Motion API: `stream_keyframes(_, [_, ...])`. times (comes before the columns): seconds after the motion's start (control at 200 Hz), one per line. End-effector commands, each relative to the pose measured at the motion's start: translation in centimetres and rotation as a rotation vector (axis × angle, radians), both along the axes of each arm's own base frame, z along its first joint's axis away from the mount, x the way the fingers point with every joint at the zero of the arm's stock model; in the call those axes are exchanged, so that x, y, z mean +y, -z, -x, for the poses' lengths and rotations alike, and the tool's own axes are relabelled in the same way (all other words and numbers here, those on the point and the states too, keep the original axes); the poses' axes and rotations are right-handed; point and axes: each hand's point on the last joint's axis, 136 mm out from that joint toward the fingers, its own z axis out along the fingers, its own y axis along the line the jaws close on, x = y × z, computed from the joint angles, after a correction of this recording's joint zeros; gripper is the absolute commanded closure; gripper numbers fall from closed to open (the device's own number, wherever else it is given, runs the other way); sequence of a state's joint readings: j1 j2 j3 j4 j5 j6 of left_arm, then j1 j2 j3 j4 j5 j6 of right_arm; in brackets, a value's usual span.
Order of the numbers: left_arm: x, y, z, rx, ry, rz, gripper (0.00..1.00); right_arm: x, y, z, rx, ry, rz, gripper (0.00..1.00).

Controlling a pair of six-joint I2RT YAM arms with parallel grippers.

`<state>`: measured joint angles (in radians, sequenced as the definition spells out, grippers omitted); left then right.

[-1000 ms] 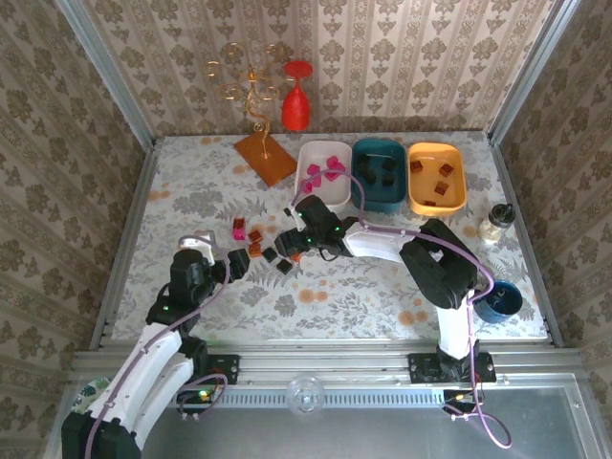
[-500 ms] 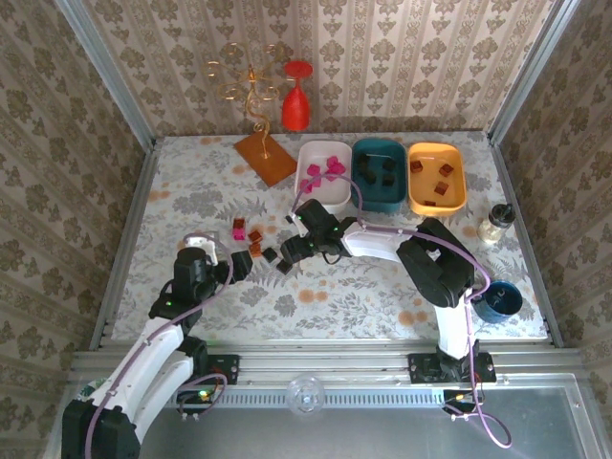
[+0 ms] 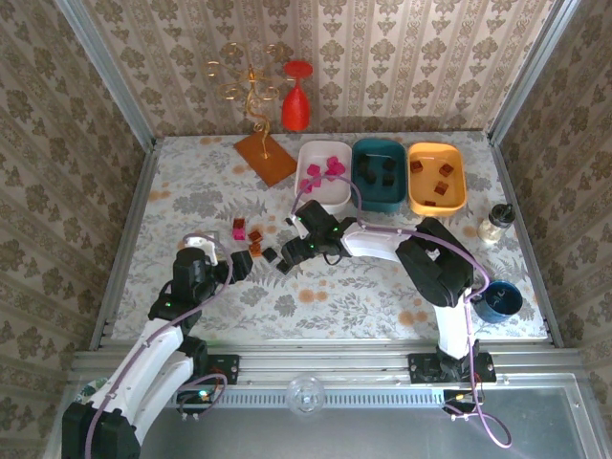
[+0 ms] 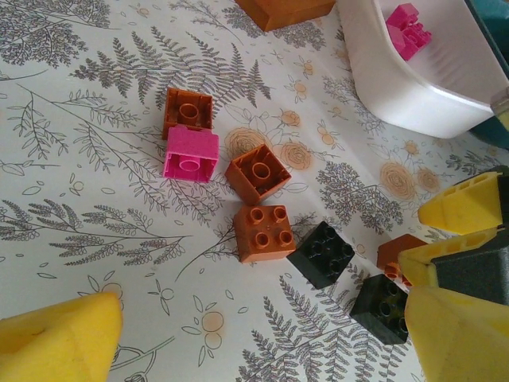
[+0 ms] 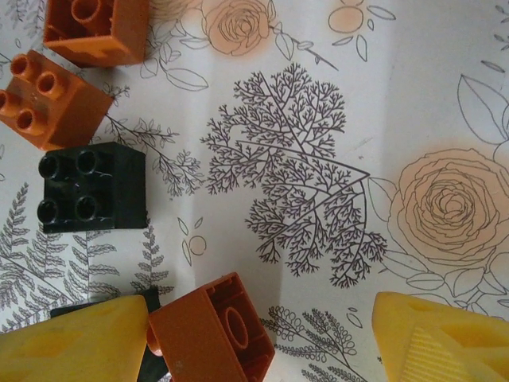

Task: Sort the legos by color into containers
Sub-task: Pick up the lego from the center of the table, then place the lego in the container.

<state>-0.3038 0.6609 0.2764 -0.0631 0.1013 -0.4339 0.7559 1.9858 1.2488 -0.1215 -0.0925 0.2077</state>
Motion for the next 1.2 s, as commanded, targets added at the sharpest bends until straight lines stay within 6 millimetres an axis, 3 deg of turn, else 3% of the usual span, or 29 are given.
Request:
stream_keyframes(0.0, [-0.1, -0.5, -0.2, -0.016, 0.003, 0.014, 0.07, -1.2, 1.3, 0.0, 0.018, 0.003, 0.060, 0.27])
stream_keyframes(0.195, [-0.1, -0.5, -0.2, -0.017, 0.003, 0.012, 0.07, -2.6, 1.1, -0.9, 0.006, 0.033, 0.063, 0.42])
stream_keyframes(0.495, [-0.1, -0.3, -0.2, -0.013, 0.003, 0.013, 0.07, -1.7, 1.9, -1.3, 0.018, 0.021, 0.046, 0.65])
stream_keyframes(0.66, [-0.2, -0.3, -0.2, -0.012, 0.008, 0.017, 0.07, -3.9, -1.0, -1.4, -0.059, 0.085, 0.064, 0.71])
stream_keyframes(0.775, [-1.0, -0.4, -0.3, -0.015, 0.046, 0.037, 0.07, -7.1, -4.3, -2.3, -0.156, 0.194, 0.016, 0.74])
stream_keyframes(0.95, [-3.4, -0.5, -0.4, -0.004, 0.146, 0.072, 0.08, -13.6, -9.8, -3.5, -0.200, 0.416, -0.256, 0.74])
stream_keyframes(1.055, [-5.9, -1.0, 0.0, -0.017, 0.249, 0.063, 0.09, -19.0, -12.1, -4.3, -0.255, 0.568, -0.332, 0.73])
stream_keyframes(1.08, [-6.6, -1.0, 0.2, -0.020, 0.278, 0.059, 0.10, -20.4, -13.5, -4.3, -0.290, 0.602, -0.349, 0.73])
stream_keyframes(1.195, [-10.3, -1.5, 1.3, -0.056, 0.405, 0.031, 0.10, -26.8, -14.8, -5.5, -0.334, 0.777, -0.340, 0.73])
